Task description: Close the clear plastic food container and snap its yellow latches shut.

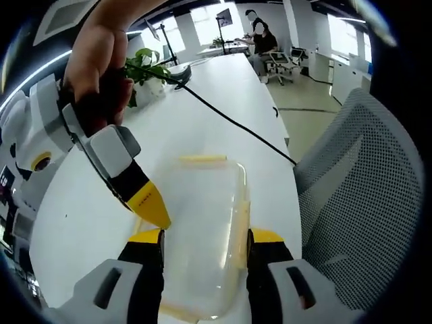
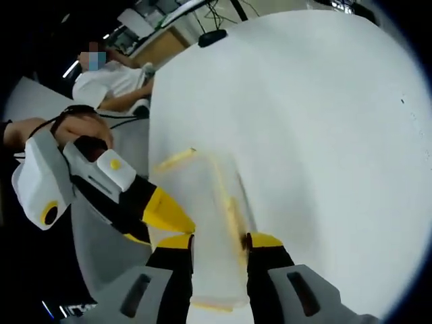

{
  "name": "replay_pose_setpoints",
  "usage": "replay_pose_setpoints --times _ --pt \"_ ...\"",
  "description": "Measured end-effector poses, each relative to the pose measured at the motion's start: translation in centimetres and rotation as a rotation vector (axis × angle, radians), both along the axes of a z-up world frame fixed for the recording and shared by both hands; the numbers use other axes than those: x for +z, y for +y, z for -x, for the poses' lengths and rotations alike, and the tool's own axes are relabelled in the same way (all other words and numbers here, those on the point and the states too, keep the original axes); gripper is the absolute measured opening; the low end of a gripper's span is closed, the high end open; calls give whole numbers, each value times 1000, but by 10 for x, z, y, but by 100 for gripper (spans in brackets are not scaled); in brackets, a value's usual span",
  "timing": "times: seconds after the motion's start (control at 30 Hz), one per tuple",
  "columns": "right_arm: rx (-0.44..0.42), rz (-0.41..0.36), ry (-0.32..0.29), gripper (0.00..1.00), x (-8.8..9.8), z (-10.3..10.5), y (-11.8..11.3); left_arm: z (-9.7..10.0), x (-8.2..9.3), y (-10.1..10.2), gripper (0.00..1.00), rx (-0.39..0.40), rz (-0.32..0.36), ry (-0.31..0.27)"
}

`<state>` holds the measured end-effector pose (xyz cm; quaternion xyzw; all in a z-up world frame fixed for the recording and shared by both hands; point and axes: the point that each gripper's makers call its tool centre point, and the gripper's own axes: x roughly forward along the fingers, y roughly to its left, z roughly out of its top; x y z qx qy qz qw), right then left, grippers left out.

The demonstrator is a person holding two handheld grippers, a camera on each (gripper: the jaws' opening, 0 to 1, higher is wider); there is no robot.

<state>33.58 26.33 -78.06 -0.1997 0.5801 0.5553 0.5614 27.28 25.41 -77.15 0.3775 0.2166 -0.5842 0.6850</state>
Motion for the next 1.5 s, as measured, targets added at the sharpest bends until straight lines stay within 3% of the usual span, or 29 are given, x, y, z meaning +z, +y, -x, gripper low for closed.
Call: replay_pose_setpoints --times 0.13,0.23,0.37,0.5,0.57,0.73,0.87,0.97,1.1,1.33,1.43,1.5 --pt "18 -22 -48 29 2 -1 2 0 0 2 48 -27 -56 -12" --pt "64 -63 -112 28 4 1 6 0 2 3 47 -12 -72 21" --pt "92 -114 -193 28 7 2 7 4 6 5 41 33 -19 114" --pt "79 -138 -215 33 12 8 4 5 15 8 42 47 10 161" --pt "97 -141 -265 34 14 6 1 -2 24 9 45 84 45 182" --pt "75 -164 -292 40 24 7 -4 -11 30 15 58 105 43 226" --pt "49 -181 -320 46 32 11 -6 -16 26 20 62 81 19 233" --pt "75 -188 -353 56 35 18 -5 -15 22 22 66 81 9 266" --pt "102 -183 -378 60 38 25 -4 -9 22 25 69 43 -7 281" --pt "142 -157 -413 72 34 33 -6 -6 22 31 84 28 -41 339" --pt "141 -147 -418 74 33 38 -9 -9 21 34 89 -18 -79 307" --pt "135 -139 -417 75 31 41 -10 -10 19 34 91 -30 -91 317"
